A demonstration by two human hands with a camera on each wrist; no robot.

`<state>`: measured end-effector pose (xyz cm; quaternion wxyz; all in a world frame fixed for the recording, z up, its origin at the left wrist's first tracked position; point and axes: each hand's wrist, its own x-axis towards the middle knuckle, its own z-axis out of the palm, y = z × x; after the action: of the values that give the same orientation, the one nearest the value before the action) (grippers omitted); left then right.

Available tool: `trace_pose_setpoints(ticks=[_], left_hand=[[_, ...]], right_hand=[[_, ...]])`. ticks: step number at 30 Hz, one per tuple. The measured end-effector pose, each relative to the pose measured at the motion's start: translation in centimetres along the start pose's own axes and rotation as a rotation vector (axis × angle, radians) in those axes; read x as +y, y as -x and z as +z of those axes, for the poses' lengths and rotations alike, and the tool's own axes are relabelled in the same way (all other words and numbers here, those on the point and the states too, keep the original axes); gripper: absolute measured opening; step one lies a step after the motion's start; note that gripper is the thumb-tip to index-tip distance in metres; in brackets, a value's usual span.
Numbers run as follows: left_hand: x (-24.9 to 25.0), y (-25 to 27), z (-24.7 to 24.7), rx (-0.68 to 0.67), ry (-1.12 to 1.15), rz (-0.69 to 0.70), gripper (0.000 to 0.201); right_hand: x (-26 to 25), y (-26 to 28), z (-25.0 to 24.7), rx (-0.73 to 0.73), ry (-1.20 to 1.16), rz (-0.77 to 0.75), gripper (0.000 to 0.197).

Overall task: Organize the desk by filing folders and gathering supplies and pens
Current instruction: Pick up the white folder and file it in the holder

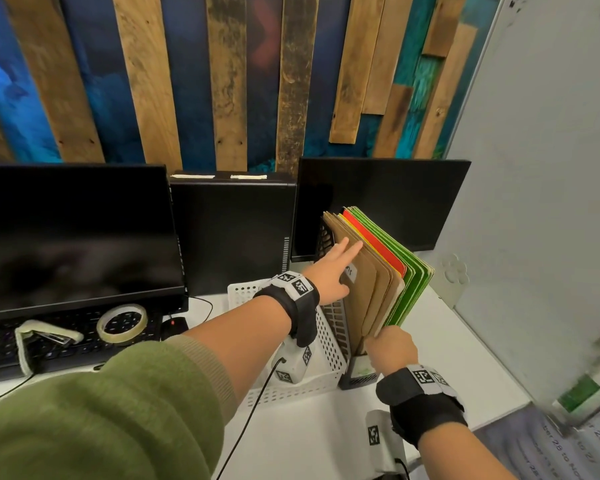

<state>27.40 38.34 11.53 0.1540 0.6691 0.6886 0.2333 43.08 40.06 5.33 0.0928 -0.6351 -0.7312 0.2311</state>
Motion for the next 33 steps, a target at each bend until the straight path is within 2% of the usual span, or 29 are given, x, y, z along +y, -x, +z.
trace_pose_setpoints(ticks=[3,6,8,11,15,18,23,33], left_hand=[[0.2,1.3,0.2,0.087,0.078,-0.001,0.082],[-0.3,3.0,0.6,0.181,0.096,-0.005,0.058],[-0.9,4.3,1.2,0.218,0.067,-0.037,0.044],[-2.0,6.3,2.1,0.277,0.075,-0.123,0.034],[-3.8,9.3,3.6,0.332,0.067,-0.230,0.028],[-5.5,12.2,5.1,0.358,0.075,-0.308,0.026],[-8.7,17.4,6.4,0.355,0.053,-0.464,0.023],[-14.8,27.1,5.8,0.415,-0.008,-0.774,0.017]], right_hand=[[0.4,0.1,-0.4,0.029,-0.080,-0.013,0.027],[1.0,0.6,-0.8,0.071,-0.186,-0.091,0.033],[1.3,1.0,-0.7,0.083,-0.277,-0.165,0.032],[1.3,1.7,-0.1,0.040,-0.415,-0.268,0.029],[1.2,2.7,1.0,-0.008,-0.518,-0.331,0.026],[0.9,3.8,2.3,-0.122,-0.596,-0.326,0.025],[0.0,5.3,5.4,-0.237,-0.617,-0.376,0.020],[-3.6,9.3,10.4,-0.425,-0.552,-0.527,0.022]])
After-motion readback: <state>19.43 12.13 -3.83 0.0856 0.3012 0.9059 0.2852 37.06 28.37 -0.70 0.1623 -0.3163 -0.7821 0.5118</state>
